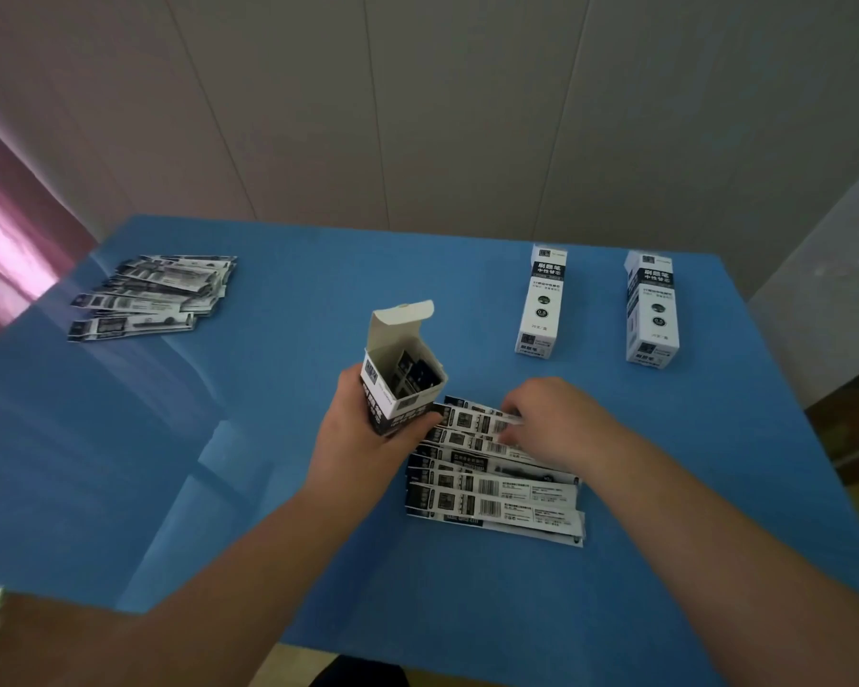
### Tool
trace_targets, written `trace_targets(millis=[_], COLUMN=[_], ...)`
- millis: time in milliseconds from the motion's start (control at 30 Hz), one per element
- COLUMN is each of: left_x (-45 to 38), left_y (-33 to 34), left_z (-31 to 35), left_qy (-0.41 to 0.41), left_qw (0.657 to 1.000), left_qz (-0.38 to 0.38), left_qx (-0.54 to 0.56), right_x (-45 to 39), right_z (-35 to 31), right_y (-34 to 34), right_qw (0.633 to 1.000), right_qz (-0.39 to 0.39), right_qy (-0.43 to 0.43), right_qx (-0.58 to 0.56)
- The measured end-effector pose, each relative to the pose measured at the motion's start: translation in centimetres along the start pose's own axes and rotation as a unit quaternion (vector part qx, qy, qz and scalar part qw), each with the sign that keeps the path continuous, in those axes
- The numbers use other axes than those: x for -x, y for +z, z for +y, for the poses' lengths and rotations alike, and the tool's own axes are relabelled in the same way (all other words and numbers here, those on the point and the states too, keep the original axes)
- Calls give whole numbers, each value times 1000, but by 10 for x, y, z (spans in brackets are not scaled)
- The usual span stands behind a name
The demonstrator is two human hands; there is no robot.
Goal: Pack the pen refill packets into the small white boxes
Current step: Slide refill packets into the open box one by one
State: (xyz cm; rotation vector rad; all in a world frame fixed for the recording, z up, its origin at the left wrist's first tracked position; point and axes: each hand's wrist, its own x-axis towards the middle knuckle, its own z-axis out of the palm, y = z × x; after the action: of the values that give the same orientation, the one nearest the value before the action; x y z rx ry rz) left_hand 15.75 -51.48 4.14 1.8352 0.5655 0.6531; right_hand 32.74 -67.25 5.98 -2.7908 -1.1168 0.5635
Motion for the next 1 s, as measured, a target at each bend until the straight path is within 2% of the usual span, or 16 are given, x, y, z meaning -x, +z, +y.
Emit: trace_targets(millis=[167, 333, 667, 900, 1000], left_x=[-1, -1, 1, 1, 0], left_y=[-1, 0, 0, 0, 0], left_z=[-5, -2, -1, -1, -2], left_qy=[15, 8, 3, -3, -6], left_qw=[1000, 1000, 1000, 1000, 1000], left_qz=[0, 5, 9, 9, 9], left_qx=[-9, -7, 2, 1, -1], right_x=[4, 4, -4, 2, 13], right_z=[2, 3, 12, 11, 12], right_y=[-1, 1, -22, -49, -64], right_qw=[999, 998, 997, 997, 988], right_qz=[45, 51, -34, 10, 58], right_qy=[-26, -30, -44, -42, -34], right_qx=[17, 18, -46, -69, -138])
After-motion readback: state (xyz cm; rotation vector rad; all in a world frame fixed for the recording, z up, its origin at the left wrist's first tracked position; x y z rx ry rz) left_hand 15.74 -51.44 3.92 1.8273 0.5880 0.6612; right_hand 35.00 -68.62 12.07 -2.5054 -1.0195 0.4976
